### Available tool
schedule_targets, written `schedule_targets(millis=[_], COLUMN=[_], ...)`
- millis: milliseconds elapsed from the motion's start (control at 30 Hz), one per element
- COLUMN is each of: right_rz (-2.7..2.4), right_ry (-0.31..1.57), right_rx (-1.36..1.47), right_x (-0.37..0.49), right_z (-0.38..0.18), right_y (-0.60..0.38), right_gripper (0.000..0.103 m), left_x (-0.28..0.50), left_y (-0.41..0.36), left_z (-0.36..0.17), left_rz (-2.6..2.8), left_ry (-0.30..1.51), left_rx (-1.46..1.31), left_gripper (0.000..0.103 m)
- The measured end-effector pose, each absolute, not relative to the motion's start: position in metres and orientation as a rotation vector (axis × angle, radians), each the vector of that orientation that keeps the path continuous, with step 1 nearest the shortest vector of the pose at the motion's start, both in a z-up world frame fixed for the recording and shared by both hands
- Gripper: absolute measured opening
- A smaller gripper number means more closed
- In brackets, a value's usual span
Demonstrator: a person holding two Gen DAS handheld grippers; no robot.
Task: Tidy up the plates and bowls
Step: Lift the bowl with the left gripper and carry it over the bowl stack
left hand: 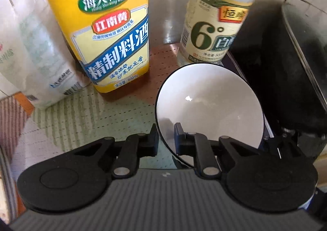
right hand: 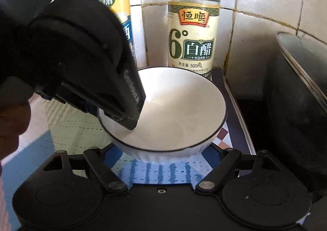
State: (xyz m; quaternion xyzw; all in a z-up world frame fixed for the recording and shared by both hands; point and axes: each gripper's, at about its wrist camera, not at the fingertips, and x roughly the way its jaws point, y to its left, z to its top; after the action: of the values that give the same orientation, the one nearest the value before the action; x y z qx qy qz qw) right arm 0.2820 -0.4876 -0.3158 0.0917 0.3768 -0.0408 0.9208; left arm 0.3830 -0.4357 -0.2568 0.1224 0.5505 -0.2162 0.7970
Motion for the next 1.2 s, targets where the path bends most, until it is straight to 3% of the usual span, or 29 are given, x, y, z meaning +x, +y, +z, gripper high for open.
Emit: schedule_targets(millis=[700,1200], right_rz=[-0.059,0.011], right_ry=[0.665,0.665], right_rx=[0.201,0.096], right_x=[0.194,0.139], right_z=[-0.234,-0.177], right_y=[-0.412,-0.319], right_gripper=[0.085,0.085], left_x=[0.300,0.236], left_y=[-0.365,-0.236], left_z=[-0.156,-0.115], left_rz=[-0.500,-0.502], left_ry=[1.155,1.139], left_rx=[0.393,0.289], left_gripper=[0.014,0.015])
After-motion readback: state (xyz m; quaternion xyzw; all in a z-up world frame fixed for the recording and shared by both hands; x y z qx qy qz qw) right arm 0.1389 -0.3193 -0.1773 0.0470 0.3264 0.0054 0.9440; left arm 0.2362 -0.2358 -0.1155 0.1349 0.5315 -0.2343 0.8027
